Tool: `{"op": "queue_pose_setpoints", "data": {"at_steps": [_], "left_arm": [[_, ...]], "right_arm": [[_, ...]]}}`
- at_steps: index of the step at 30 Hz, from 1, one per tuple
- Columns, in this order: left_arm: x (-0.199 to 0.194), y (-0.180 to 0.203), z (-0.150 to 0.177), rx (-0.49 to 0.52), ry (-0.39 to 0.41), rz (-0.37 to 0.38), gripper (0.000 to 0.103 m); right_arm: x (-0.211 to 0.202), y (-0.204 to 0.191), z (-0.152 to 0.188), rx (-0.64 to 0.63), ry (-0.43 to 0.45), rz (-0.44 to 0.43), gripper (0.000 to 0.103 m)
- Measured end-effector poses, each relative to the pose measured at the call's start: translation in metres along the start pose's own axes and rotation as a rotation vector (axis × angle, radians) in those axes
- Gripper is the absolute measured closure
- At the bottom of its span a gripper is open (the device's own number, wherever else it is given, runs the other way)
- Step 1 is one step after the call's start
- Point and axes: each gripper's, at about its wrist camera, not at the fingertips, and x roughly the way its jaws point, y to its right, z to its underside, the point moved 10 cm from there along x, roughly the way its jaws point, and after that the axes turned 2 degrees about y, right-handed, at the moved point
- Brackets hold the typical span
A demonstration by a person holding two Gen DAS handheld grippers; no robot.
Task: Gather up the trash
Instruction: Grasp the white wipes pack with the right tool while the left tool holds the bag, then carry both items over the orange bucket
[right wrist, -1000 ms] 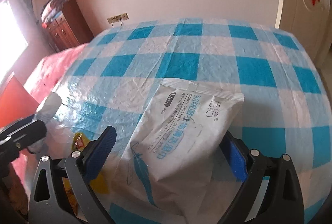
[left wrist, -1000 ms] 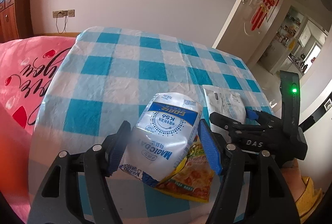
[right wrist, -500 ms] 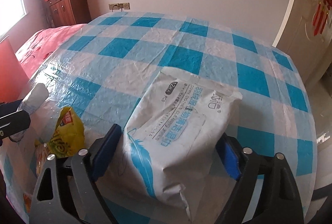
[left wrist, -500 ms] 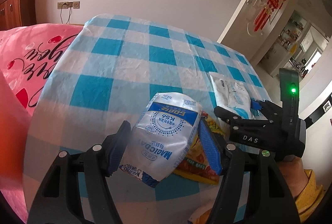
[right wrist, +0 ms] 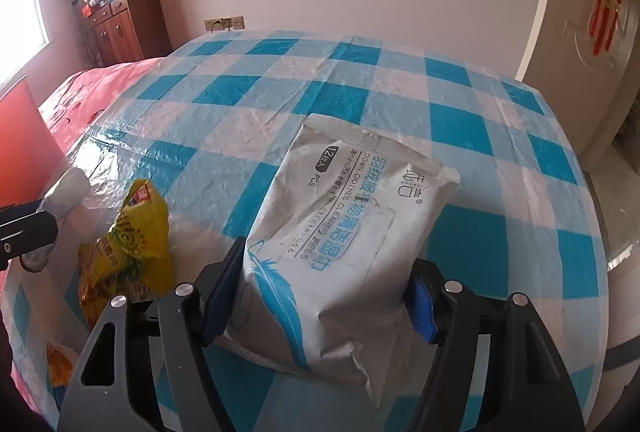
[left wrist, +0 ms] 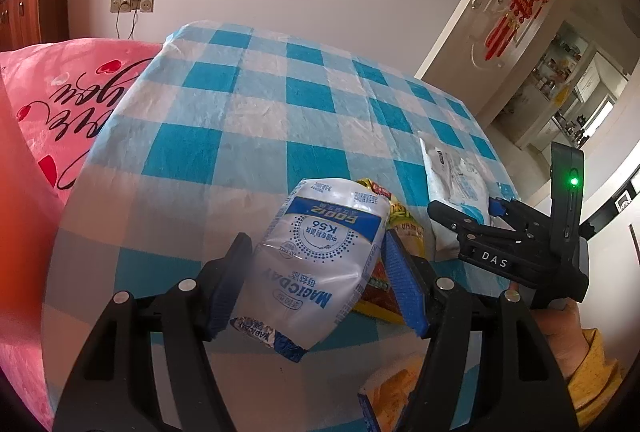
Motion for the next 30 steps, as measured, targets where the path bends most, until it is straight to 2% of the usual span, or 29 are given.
{"op": "queue_pose_setpoints", "data": {"at_steps": [15, 30], "left_arm": [[-0.031, 0.002, 0.004, 0.036, 0.041, -0.042, 0.036], [-0.076, -0.004, -0.002, 0.073, 0.114, -0.099, 0.036]], "right_arm": [[-0.039, 0.005, 0.015, 0.056, 0.046, 0.013, 0.033], [-0.091, -0.028, 0.013, 0.046, 0.086, -0.048, 0.033]]}}
